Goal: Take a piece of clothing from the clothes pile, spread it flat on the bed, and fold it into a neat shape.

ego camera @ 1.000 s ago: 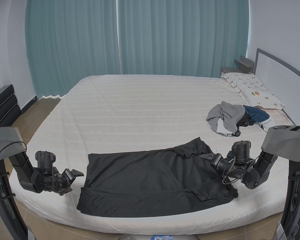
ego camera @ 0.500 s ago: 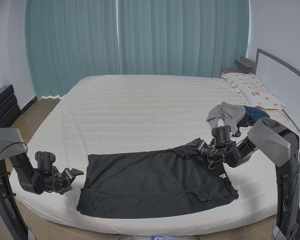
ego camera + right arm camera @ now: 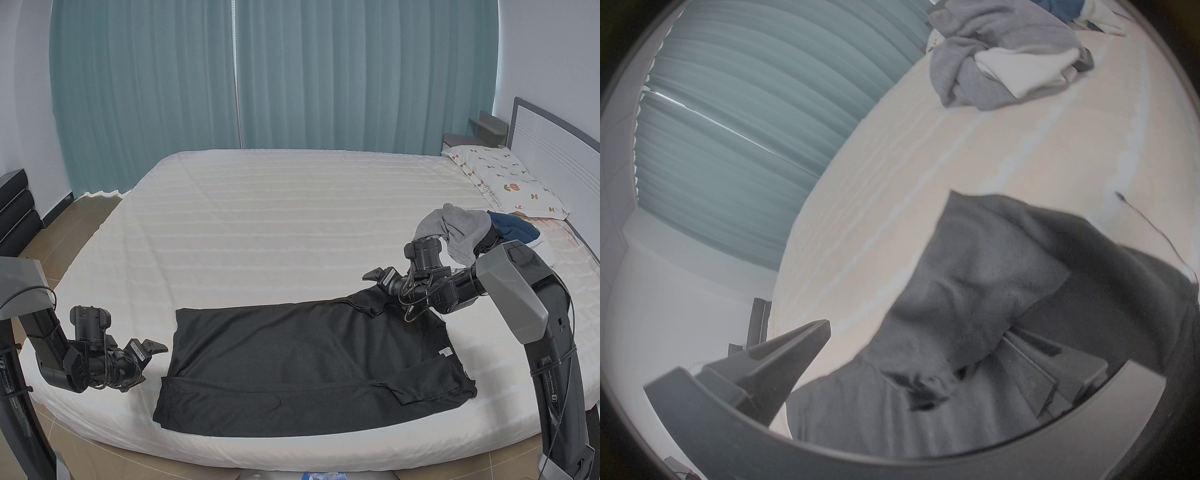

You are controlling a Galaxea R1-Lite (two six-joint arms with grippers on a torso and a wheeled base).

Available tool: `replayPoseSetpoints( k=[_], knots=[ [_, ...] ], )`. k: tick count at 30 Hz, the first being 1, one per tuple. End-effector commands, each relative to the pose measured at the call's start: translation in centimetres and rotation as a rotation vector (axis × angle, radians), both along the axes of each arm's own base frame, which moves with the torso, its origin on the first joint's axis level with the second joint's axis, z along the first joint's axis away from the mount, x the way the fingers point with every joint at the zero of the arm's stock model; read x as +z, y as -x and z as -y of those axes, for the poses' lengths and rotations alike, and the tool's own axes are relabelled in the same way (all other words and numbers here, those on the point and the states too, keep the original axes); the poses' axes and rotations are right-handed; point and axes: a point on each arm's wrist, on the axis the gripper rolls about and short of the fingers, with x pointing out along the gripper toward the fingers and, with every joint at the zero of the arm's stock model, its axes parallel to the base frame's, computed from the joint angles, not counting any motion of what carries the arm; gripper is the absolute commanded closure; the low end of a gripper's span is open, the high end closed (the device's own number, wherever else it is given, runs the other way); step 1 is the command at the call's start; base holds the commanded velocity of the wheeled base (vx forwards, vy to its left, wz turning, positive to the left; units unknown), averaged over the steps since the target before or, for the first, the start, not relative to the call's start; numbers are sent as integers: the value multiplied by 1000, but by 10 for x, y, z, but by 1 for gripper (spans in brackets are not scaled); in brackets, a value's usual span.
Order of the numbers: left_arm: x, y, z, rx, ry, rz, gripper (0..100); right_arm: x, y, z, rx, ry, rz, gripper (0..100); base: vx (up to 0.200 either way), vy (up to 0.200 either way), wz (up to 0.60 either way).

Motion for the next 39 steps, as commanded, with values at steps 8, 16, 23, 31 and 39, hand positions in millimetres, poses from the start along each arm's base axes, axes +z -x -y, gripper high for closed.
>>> replayPoseSetpoints(
  k=[8, 16, 23, 31, 39],
  knots=[
    [0, 2, -1, 9, 6, -5, 0, -9, -48, -11, -43, -69, 373, 0, 0, 0, 0],
    [0, 2, -1, 12, 7, -6, 0, 9, -54, 4, -10, -41, 529, 0, 0, 0, 0],
    [-1, 3, -1, 12, 7, -8, 0, -30, -52, 9, 32, 47, 416, 0, 0, 0, 0],
    [-1, 3, -1, 12, 5, -9, 0, -17, -52, 12, 1, 68, 375, 0, 0, 0, 0],
    [0, 2, -2, 17, 9, -4, 0, 29, -43, 39, -61, 86, 373, 0, 0, 0, 0]
  ],
)
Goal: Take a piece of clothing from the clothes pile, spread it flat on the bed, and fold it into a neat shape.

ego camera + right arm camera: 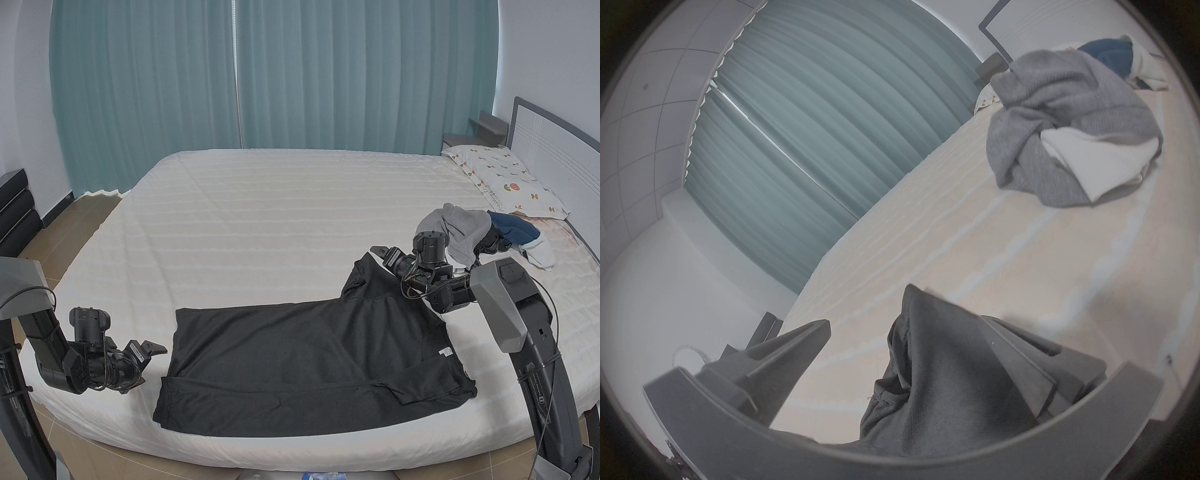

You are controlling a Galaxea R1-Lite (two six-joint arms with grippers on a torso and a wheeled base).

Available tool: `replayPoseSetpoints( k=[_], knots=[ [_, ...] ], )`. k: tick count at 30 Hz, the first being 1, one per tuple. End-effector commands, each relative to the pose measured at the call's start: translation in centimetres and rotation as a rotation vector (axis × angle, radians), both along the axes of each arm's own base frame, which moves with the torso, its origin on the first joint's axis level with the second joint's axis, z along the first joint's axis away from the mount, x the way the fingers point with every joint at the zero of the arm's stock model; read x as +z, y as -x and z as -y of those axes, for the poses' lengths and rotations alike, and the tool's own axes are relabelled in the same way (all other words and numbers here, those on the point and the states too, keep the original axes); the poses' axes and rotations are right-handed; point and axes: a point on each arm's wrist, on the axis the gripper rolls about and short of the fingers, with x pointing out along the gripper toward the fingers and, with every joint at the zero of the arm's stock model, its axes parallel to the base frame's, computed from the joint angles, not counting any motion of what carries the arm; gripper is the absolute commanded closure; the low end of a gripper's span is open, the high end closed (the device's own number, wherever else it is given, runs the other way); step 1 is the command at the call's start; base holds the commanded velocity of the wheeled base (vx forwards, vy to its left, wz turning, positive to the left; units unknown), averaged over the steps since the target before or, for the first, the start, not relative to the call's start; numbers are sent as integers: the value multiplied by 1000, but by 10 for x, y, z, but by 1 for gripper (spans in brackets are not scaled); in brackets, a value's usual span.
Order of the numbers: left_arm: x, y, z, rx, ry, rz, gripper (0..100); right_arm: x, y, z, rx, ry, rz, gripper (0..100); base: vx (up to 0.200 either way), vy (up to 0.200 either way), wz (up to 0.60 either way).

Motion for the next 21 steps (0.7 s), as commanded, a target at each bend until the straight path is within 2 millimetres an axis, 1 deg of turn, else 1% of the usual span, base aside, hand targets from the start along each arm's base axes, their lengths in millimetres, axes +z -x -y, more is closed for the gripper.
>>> replayPoseSetpoints(
  k=[1, 4, 5, 6, 7, 8, 12, 13, 16, 18, 21],
  knots=[
    [2, -2, -2, 13, 8, 10, 0, 36, 14, 23, -32, 9, -15, 0, 0, 0, 0],
    [5, -6, -4, 48, 40, 21, 0, 34, 26, 34, -9, 25, -69, 0, 0, 0, 0],
    [10, -13, -5, 80, 70, 44, 0, 32, 32, 41, 4, 42, -96, 0, 0, 0, 0],
    [10, -14, -6, 82, 73, 46, 0, 33, 33, 43, 5, 44, -98, 0, 0, 0, 0],
    [16, -23, -8, 118, 96, 76, 0, 34, 40, 51, 8, 64, -115, 0, 0, 0, 0],
    [19, -28, -8, 129, 104, 92, 0, 34, 43, 54, 8, 67, -126, 0, 0, 0, 0],
    [30, -40, -5, 118, 107, 144, 0, 39, 53, 58, 11, 70, -144, 0, 0, 0, 0],
    [34, -47, -4, 111, 104, 170, 0, 40, 55, 59, 11, 71, -150, 0, 0, 0, 0],
    [48, -70, -7, 130, 77, 255, 0, 40, 61, 56, 17, 73, -163, 0, 0, 0, 0],
    [44, -87, -6, 129, 67, 261, 0, 39, 64, 55, 21, 77, -173, 0, 0, 0, 0],
    [39, -109, 6, 88, 64, 248, 0, 38, 65, 55, 23, 77, -179, 0, 0, 0, 0]
  ],
)
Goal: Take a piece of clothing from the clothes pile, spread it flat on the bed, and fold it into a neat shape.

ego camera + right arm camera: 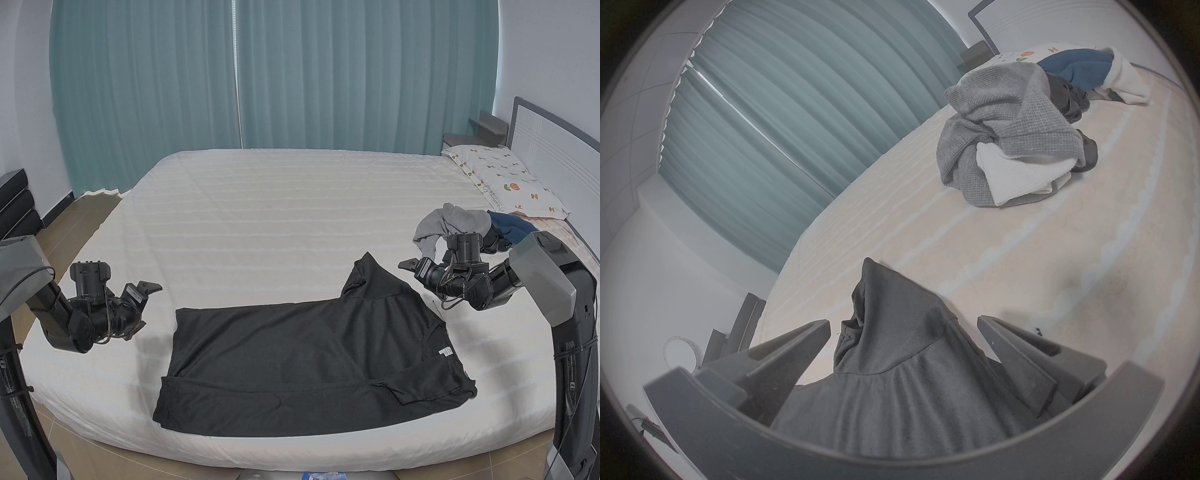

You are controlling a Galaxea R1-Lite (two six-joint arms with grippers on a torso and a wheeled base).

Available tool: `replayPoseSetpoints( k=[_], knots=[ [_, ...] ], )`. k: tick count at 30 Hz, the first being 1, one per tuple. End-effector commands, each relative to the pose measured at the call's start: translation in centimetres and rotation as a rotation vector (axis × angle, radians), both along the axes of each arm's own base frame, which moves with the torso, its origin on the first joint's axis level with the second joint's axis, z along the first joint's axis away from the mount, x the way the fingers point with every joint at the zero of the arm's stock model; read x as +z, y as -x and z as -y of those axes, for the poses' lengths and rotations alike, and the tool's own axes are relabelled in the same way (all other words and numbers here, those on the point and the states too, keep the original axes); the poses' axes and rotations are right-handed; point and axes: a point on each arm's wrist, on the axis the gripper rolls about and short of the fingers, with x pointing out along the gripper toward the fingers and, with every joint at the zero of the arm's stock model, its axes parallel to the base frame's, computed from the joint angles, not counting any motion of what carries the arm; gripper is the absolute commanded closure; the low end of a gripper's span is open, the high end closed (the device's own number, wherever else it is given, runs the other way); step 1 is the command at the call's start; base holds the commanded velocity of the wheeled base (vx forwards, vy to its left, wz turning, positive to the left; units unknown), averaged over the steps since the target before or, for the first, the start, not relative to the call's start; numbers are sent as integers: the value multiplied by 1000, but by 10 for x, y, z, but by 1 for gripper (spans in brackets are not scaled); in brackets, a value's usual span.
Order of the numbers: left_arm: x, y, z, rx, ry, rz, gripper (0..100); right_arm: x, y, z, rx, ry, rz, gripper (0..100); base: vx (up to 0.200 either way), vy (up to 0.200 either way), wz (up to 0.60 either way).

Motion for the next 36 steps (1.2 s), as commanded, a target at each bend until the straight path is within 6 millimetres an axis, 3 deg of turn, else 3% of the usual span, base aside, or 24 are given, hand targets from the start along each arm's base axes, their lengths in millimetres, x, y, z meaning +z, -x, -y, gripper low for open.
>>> replayPoseSetpoints(
  k=[1, 4, 10, 17, 23, 36],
  knots=[
    [-10, -44, 16, -45, -22, 5, 0, 11, 7, -1, 8, 1, 4, 0, 0, 0, 0],
    [-17, -64, 28, -73, -42, 11, 0, 5, 8, -4, 14, 3, -10, 0, 0, 0, 0],
    [-39, -86, 32, -88, -142, 18, 0, 4, 6, -6, 18, -2, -3, 0, 0, 0, 0],
    [-55, -86, 32, -87, -228, -5, 0, -7, -1, -11, 17, -13, -2, 0, 0, 0, 0],
    [-56, -86, 39, -106, -223, -6, 0, -9, -3, -8, 4, -9, 0, 0, 0, 0, 0],
    [-41, -83, 50, -96, -211, 122, 0, -5, -4, 0, -13, -12, 7, 0, 0, 0, 0]
  ],
)
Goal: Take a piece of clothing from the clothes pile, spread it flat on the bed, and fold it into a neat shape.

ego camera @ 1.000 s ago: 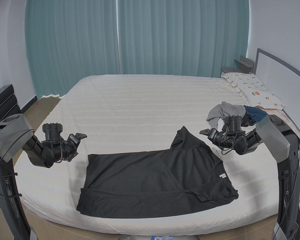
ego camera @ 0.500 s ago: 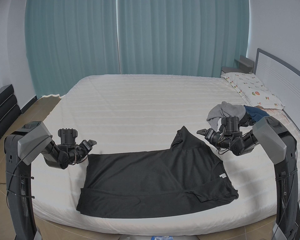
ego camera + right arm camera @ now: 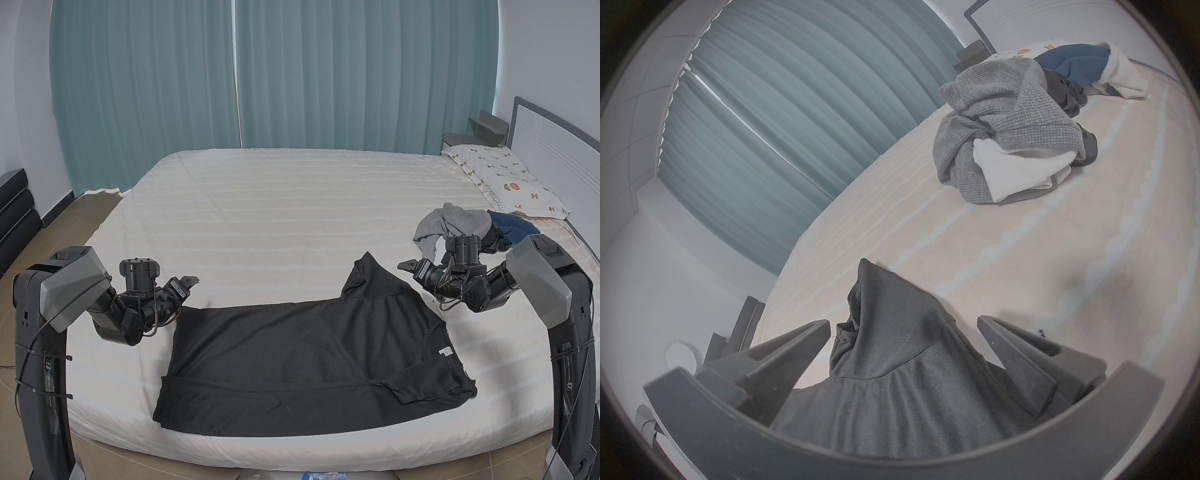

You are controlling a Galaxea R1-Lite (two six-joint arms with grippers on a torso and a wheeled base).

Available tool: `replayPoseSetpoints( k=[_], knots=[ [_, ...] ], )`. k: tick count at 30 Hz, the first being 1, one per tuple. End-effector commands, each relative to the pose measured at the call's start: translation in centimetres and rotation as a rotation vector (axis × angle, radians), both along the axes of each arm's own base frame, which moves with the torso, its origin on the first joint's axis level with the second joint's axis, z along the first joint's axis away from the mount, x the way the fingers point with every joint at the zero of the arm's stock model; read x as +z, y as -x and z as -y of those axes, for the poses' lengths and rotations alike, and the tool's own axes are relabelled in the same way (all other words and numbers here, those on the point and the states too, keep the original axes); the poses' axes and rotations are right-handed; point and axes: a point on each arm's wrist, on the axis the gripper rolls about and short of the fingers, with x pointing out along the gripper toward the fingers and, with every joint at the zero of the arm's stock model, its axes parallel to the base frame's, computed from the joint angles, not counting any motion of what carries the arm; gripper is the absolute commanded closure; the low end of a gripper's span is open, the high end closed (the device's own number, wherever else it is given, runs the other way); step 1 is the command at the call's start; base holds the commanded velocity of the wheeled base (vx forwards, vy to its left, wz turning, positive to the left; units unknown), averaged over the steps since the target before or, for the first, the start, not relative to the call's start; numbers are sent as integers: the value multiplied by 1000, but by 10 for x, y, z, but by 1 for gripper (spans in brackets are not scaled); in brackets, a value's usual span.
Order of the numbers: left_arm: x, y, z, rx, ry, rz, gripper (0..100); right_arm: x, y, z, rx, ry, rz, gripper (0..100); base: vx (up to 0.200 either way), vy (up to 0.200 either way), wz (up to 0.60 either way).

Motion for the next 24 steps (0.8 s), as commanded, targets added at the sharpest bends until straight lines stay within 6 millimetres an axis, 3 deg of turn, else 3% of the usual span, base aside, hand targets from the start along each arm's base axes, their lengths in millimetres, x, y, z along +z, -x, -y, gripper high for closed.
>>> replayPoseSetpoints(
  k=[1, 6, 9, 12, 24],
  knots=[
    [5, 2, 3, 1, 2, 19, 0, 1, 0, 1, -3, -1, 2, 0, 0, 0, 0],
    [3, 2, 3, -3, 7, 24, 0, 1, 0, 0, -1, 0, 3, 0, 0, 0, 0],
    [-14, -2, 4, -13, -7, -1, 0, 2, 0, 0, 0, -2, 5, 0, 0, 0, 0],
    [-19, -2, 3, -10, -16, -12, 0, 2, 0, -1, 0, -5, 4, 0, 0, 0, 0],
    [-28, 1, 2, -13, -36, -62, 0, 4, 1, 0, -3, -9, 5, 0, 0, 0, 0]
  ],
)
